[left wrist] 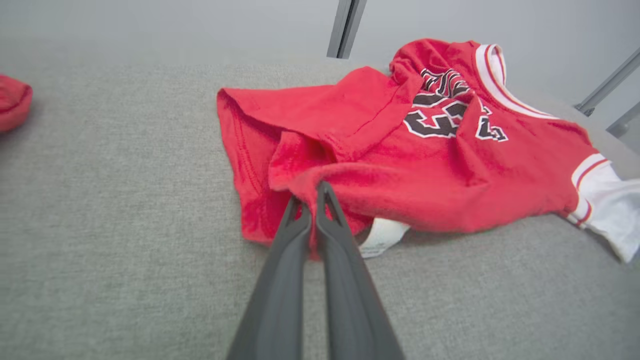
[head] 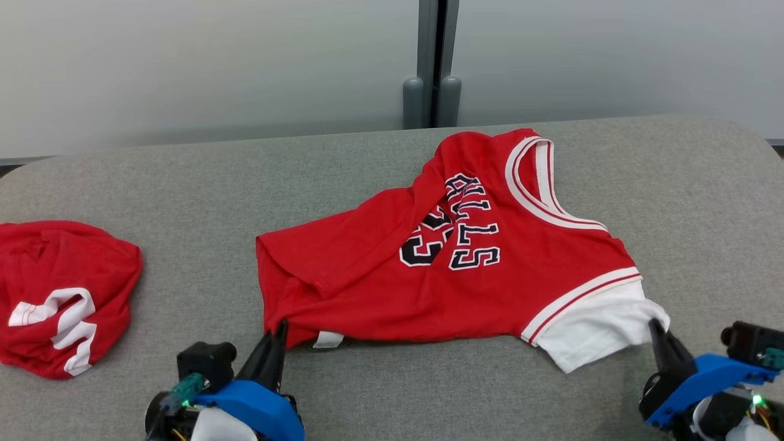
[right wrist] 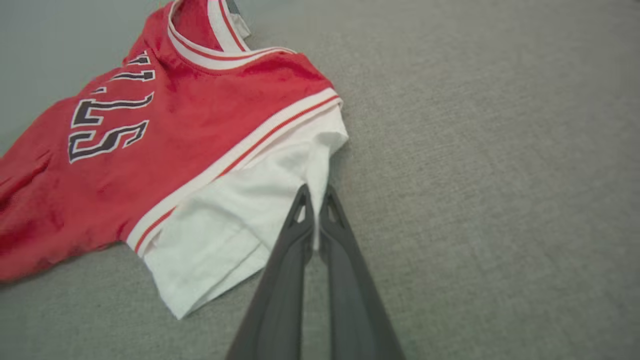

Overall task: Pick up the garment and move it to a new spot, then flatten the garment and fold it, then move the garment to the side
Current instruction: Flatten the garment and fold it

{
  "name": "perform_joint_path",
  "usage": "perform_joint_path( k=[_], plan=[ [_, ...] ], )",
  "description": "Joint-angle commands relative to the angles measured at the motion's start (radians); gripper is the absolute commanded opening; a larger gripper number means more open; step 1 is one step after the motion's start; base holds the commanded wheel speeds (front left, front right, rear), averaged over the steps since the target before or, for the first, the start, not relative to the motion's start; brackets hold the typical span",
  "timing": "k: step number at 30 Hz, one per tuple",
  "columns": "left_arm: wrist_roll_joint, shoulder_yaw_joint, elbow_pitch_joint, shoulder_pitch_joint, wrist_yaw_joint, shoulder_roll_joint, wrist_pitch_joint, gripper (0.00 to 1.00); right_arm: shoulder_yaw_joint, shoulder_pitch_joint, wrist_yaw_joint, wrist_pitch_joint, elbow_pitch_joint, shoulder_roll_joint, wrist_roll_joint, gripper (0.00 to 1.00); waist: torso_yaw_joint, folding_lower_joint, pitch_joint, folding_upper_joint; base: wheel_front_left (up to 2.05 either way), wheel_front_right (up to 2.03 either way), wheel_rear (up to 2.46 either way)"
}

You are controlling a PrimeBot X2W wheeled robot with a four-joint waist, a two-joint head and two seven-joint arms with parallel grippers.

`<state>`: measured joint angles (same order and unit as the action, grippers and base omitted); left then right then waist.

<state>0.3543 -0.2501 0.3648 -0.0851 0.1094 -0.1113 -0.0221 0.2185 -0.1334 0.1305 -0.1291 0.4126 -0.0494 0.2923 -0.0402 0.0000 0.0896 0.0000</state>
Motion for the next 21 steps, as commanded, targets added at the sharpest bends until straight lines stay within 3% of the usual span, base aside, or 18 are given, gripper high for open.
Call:
perform_joint_path(
  k=[1, 4, 9, 15, 21],
  plan=[
    [0.018, 0.013, -0.035, -0.016, 0.004, -0.003, -0.015, 0.00, 0.007, -0.003, 0.000, -0.001, -0.049, -0.002, 0.020, 0.00, -0.005, 0.0000, -0.008, 0.0000, 0.00, 0.00, 0.00],
    [0.055, 0.035, -0.096, -0.019, 0.007, -0.004, -0.028, 0.00, 0.015, 0.010, 0.000, -0.016, -0.139, -0.002, 0.034, 0.00, -0.009, 0.0000, -0.017, 0.0000, 0.00, 0.00, 0.00],
    [0.148, 0.069, -0.279, -0.028, 0.015, -0.037, -0.010, 0.00, 0.037, 0.033, 0.000, -0.083, -0.403, -0.002, 0.071, 0.00, -0.017, 0.0000, -0.033, 0.0000, 0.00, 0.00, 0.00],
    [0.200, 0.075, -0.496, -0.068, 0.019, -0.126, 0.097, 0.00, 0.059, 0.035, 0.000, -0.217, -0.721, -0.004, -0.031, 0.00, -0.021, 0.0000, -0.031, 0.0000, 0.00, 0.00, 0.00],
    [0.299, 0.123, -0.645, -0.128, 0.004, -0.173, 0.229, 0.00, 0.075, -0.078, 0.000, -0.325, -0.921, -0.080, -0.066, 0.00, -0.035, 0.0000, 0.014, 0.0000, 0.00, 0.00, 0.00]
  ],
)
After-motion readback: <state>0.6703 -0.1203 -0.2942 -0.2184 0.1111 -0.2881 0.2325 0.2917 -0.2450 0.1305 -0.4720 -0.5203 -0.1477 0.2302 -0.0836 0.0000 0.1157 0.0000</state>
